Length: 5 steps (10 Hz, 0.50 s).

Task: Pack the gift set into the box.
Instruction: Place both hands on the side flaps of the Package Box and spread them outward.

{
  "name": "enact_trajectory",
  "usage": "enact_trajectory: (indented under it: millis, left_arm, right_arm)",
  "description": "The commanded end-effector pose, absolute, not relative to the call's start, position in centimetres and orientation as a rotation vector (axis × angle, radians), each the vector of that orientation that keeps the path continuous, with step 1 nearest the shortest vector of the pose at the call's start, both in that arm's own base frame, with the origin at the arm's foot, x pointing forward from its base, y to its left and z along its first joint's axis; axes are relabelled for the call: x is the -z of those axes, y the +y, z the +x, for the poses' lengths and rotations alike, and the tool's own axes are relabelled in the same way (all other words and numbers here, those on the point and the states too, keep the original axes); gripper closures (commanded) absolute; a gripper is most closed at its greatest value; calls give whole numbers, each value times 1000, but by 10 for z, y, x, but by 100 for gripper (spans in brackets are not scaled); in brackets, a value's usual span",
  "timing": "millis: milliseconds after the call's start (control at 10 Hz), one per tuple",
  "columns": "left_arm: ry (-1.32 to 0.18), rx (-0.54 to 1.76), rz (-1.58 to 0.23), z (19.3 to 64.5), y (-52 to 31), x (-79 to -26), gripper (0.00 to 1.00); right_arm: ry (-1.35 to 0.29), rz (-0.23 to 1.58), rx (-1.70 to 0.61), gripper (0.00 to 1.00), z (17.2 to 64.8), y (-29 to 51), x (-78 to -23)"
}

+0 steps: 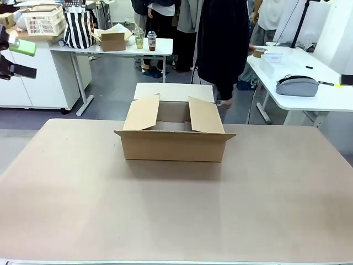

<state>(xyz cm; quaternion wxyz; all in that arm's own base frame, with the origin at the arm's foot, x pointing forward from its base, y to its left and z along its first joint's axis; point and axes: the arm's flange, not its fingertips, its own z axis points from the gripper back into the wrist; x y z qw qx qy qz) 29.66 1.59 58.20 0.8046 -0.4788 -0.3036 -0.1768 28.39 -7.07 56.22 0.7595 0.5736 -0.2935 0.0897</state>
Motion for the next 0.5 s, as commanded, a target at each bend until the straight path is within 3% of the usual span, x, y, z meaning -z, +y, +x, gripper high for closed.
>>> enact_trajectory:
  millis: [0, 200, 400]
  left_arm:
    - [-670, 401, -1039, 300, 15, -584, 0]
    - [-650, 378, -1025, 297, 15, -582, 0]
    - [-662, 259, -739, 320, -18, -618, 0]
  right_arm:
    - [-666, 1257, -220, 0, 288, -71, -566]
    - [-666, 1257, -220, 0, 288, -71, -566]
    - [-666, 1257, -220, 0, 288, -71, -566]
